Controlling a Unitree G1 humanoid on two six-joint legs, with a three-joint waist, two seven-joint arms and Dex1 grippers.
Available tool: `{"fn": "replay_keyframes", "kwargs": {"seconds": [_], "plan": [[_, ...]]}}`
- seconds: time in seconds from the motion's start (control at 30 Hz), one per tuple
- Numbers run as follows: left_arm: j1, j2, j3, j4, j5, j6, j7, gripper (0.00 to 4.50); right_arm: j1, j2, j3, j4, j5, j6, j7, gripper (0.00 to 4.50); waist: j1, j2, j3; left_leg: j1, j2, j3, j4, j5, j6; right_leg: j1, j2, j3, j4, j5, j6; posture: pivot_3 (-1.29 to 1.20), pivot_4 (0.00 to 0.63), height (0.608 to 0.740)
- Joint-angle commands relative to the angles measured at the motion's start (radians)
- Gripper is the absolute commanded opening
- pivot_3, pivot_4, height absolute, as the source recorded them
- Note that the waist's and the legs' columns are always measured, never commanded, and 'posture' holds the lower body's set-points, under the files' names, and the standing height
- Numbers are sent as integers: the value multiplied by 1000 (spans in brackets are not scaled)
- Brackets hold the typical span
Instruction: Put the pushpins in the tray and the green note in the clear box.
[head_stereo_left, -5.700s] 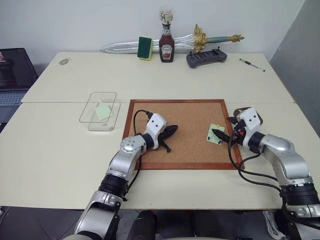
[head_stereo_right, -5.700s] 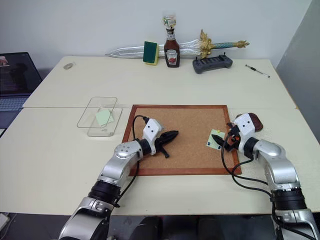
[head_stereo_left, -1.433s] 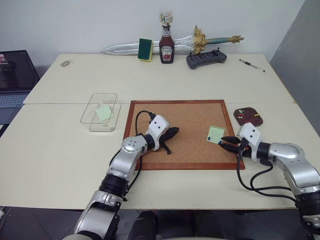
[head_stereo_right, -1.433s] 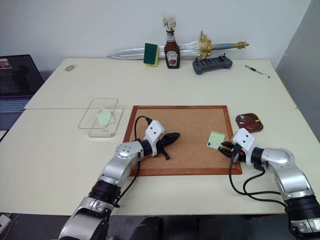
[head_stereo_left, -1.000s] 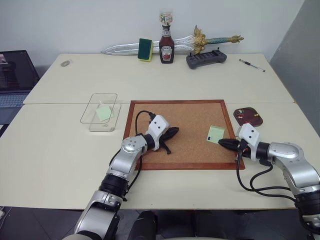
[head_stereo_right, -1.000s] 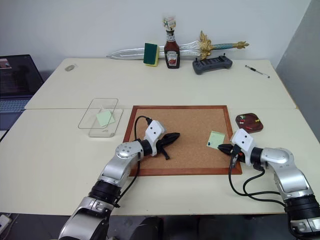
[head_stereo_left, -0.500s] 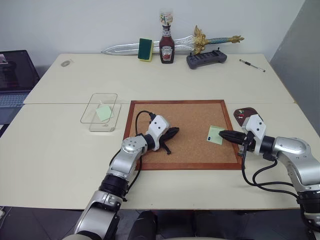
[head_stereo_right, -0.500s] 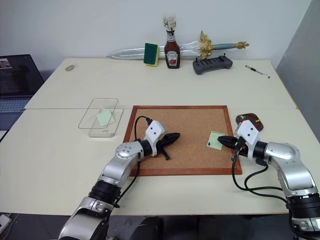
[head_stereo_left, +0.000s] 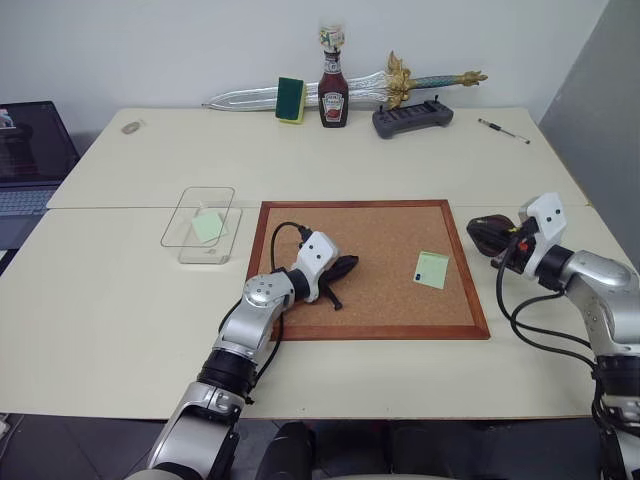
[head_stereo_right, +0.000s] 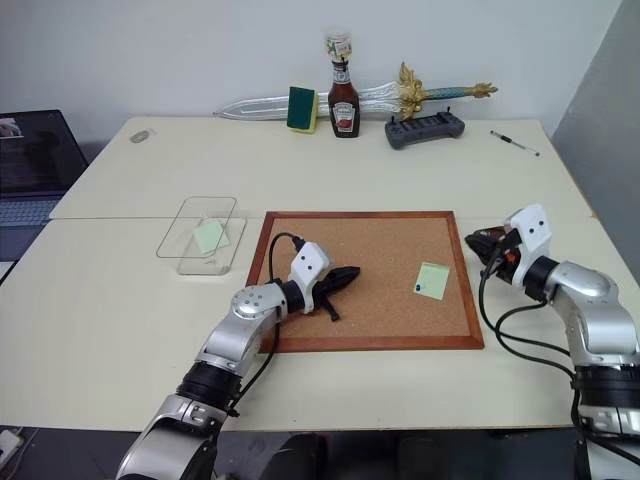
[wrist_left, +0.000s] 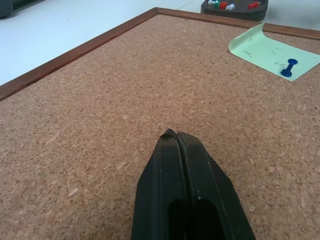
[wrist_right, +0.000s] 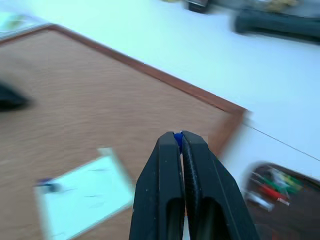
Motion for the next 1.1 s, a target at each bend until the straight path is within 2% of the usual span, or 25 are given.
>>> {"fn": "replay_keyframes", "kwargs": {"seconds": [0.03, 0.2, 0.47, 0.5, 0.63, 0.97, 1.0, 1.1], "plan": [[31, 0, -36, 34, 26, 19, -14, 0, -81, 5, 0, 87, -53, -3, -69, 66, -1, 1, 0, 0, 0, 0, 0, 0, 0, 0, 0, 0, 0, 0, 0, 0, 150, 740], [34, -2, -35, 31, 27, 19, -10, 0, -155, 5, 14, 224, -111, -21, -117, 66, -1, 2, -1, 0, 0, 1, 0, 0, 0, 0, 0, 1, 0, 0, 0, 0, 150, 740], [39, 1, -35, 25, 26, 22, -8, 0, -176, 2, 14, 291, -154, -35, -127, 66, -1, 3, -2, 0, 0, 1, 0, 0, 0, 0, 0, 1, 0, 0, 0, 0, 150, 740], [39, 1, -35, 25, 26, 22, -8, 0, -176, 2, 13, 292, -155, -34, -126, 491, -1, 3, -2, 0, 0, 1, 0, 0, 0, 0, 0, 1, 0, 0, 0, 0, 150, 740], [38, 1, -35, 27, 26, 20, -9, 0, -174, 6, 3, 286, -153, -31, -128, 1163, -1, 4, -2, 0, 0, 1, 0, 0, 0, 0, 0, 1, 0, 0, 0, 0, 150, 740], [37, 1, -35, 30, 26, 19, -8, 0, -155, 8, -47, 188, -81, -16, -99, 3186, -1, 4, -2, 0, 0, 1, 0, 0, 0, 0, 0, 1, 0, 0, 0, 0, 150, 740], [37, 1, -34, 30, 27, 19, -8, 0, -140, 8, -58, 147, -55, -3, -75, 3347, -1, 4, -2, 0, 0, 1, 0, 0, 0, 0, 0, 1, 0, 0, 0, 0, 150, 740], [38, 2, -33, 29, 26, 20, -6, 0, -63, -7, -54, -3, 12, 35, 22, 3347, 0, 4, -2, 0, 0, 1, 0, 0, 0, 0, 0, 1, 0, 0, 0, 0, 150, 740]]}}
